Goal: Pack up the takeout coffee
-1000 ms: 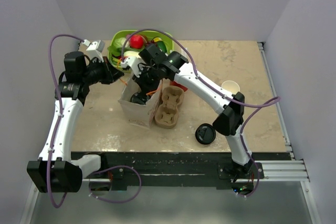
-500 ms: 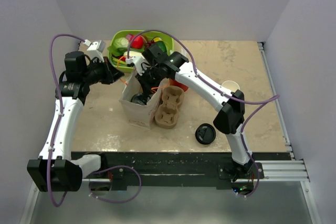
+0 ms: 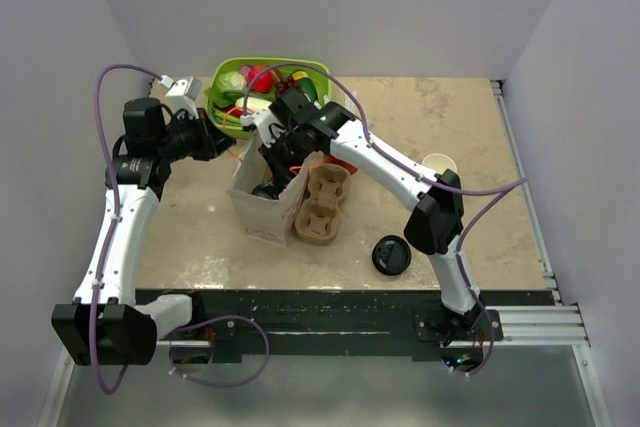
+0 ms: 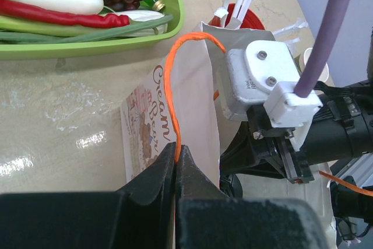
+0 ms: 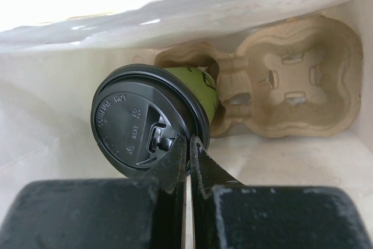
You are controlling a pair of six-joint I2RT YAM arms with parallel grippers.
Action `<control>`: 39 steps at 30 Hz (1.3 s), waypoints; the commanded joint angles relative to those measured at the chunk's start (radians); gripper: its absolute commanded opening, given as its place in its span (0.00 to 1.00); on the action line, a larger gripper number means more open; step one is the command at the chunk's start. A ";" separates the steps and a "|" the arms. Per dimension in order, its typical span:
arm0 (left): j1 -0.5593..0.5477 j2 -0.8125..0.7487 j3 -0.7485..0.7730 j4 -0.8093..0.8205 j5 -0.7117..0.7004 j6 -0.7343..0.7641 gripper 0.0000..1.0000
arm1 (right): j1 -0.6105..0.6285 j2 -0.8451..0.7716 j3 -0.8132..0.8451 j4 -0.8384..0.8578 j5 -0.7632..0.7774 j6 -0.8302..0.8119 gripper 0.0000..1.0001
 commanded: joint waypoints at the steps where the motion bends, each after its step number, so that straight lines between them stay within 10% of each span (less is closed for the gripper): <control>1: -0.004 -0.010 0.005 0.011 -0.008 0.020 0.00 | -0.003 0.009 -0.010 0.015 0.028 0.013 0.00; 20: -0.004 -0.009 0.010 0.008 -0.011 0.017 0.00 | -0.006 0.018 -0.027 0.020 0.110 0.039 0.12; 39: -0.004 -0.013 0.011 0.004 -0.016 0.012 0.00 | -0.005 -0.113 0.065 0.078 0.235 0.151 0.58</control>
